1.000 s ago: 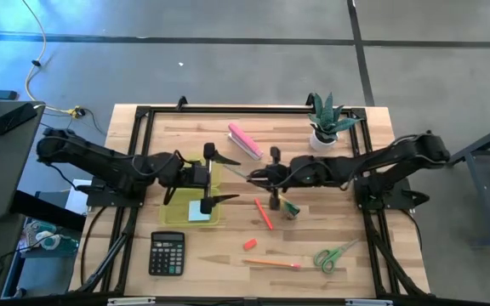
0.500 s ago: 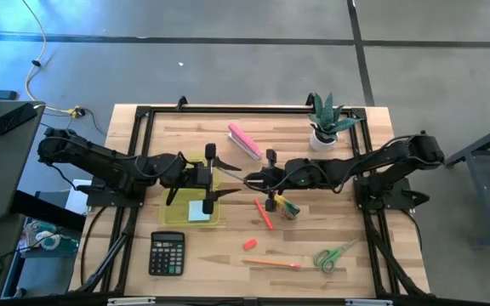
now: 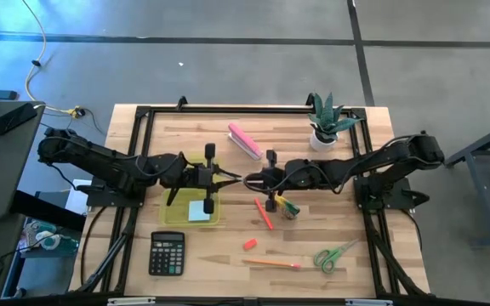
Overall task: Pack school essentials
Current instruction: Put the blue pencil into the yellow supply box
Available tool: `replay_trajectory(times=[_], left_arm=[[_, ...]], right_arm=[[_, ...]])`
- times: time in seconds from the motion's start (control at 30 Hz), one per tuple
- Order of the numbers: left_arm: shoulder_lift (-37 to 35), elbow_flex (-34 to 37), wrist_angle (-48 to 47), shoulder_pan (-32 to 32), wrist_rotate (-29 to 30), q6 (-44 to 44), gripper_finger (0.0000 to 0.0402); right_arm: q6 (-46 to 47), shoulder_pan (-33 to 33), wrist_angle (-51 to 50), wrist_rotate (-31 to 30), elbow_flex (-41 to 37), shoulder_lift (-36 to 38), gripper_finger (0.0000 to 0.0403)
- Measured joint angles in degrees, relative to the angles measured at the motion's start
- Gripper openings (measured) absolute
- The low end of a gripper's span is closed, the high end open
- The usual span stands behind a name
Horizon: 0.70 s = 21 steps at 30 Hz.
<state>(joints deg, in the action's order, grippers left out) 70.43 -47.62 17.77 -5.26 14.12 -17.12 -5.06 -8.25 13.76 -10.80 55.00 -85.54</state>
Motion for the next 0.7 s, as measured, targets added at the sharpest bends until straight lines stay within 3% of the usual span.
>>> replay_trajectory(times=[0.13, 0.3, 0.7], left_arm=[[0.00, 0.00, -0.17, 0.00, -0.04, 0.04, 0.0010], [0.00, 0.00, -1.20, 0.00, 0.30, -0.02, 0.0023], [-0.04, -0.02, -6.57, 0.00, 5.59, 0.29, 0.0016]], right_arm=[[0.02, 0.02, -0.34, 0.01, 0.00, 0.04, 0.0012], [1.08, 0.02, -0.60, -0.72, 0.00, 0.04, 0.0027], [3.74, 0.02, -2.57, -2.70, 0.00, 0.02, 0.0175]])
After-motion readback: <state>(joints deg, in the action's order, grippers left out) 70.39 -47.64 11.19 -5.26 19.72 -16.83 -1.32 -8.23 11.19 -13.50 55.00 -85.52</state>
